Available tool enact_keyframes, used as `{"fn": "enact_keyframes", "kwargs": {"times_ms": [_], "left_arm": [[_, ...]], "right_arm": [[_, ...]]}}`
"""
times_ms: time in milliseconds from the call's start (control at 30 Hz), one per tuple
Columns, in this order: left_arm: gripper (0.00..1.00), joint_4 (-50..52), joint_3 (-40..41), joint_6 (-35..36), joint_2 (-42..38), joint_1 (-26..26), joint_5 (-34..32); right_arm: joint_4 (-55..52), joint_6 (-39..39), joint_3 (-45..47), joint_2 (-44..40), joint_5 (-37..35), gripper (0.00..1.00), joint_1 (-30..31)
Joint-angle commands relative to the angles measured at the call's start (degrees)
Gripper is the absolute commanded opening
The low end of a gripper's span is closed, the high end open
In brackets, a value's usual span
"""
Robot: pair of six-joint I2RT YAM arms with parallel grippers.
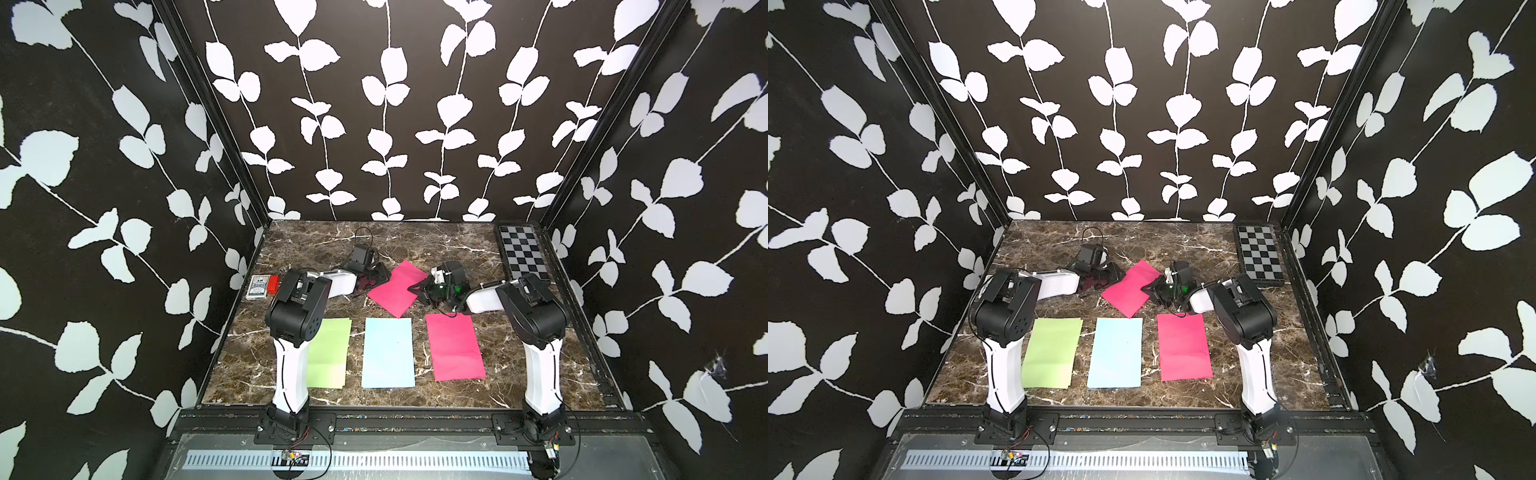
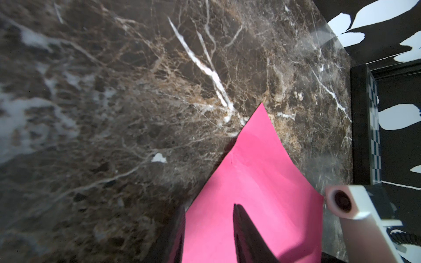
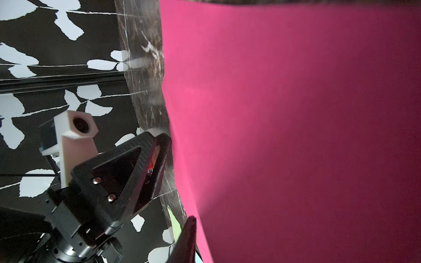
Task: Sort the scattered colored papers by color
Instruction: Pick up the colored paper from the center of the board.
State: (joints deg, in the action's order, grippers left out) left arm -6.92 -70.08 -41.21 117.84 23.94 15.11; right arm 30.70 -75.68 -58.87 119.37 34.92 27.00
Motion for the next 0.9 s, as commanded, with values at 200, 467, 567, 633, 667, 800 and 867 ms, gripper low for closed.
{"fn": "enact_keyframes", "kwargs": {"times_ms": [200, 467, 567, 633, 667, 800, 867], "left_arm": [[0.38, 4.26, 1.57, 0.66, 0.96, -0.20, -0.17], [0.43, 7.36, -0.88, 6.90, -3.27, -0.34, -1.40], [0.46, 7.29, -1.62, 9.93, -5.89, -1.18, -0.24], [0.47, 6.08, -1.55, 11.34, -7.81, -2.51, 2.57], [0.48, 4.85, -1.25, 11.98, -8.92, -3.54, 5.03], [0.52, 1.05, 0.45, 14.31, -13.85, -7.39, 14.02], [0.56, -1.60, 2.34, 15.77, -17.17, -8.99, 18.36]], "right_arm": [[-2.58, 0.61, -0.89, 0.43, -0.82, 0.05, 0.24], [-10.92, 8.22, -6.12, 0.37, 1.40, 0.00, 0.24], [-16.38, 13.64, -9.29, -1.40, 3.10, 0.00, 0.24], [-21.28, 18.40, -12.00, -3.08, 4.63, 0.00, 0.24], [-24.03, 21.16, -13.63, -4.20, 5.27, 0.00, 0.24], [-35.48, 32.17, -20.05, -8.46, 7.44, 0.00, 0.16], [-41.00, 37.04, -22.47, -10.53, 8.96, 0.00, 0.11]]}}
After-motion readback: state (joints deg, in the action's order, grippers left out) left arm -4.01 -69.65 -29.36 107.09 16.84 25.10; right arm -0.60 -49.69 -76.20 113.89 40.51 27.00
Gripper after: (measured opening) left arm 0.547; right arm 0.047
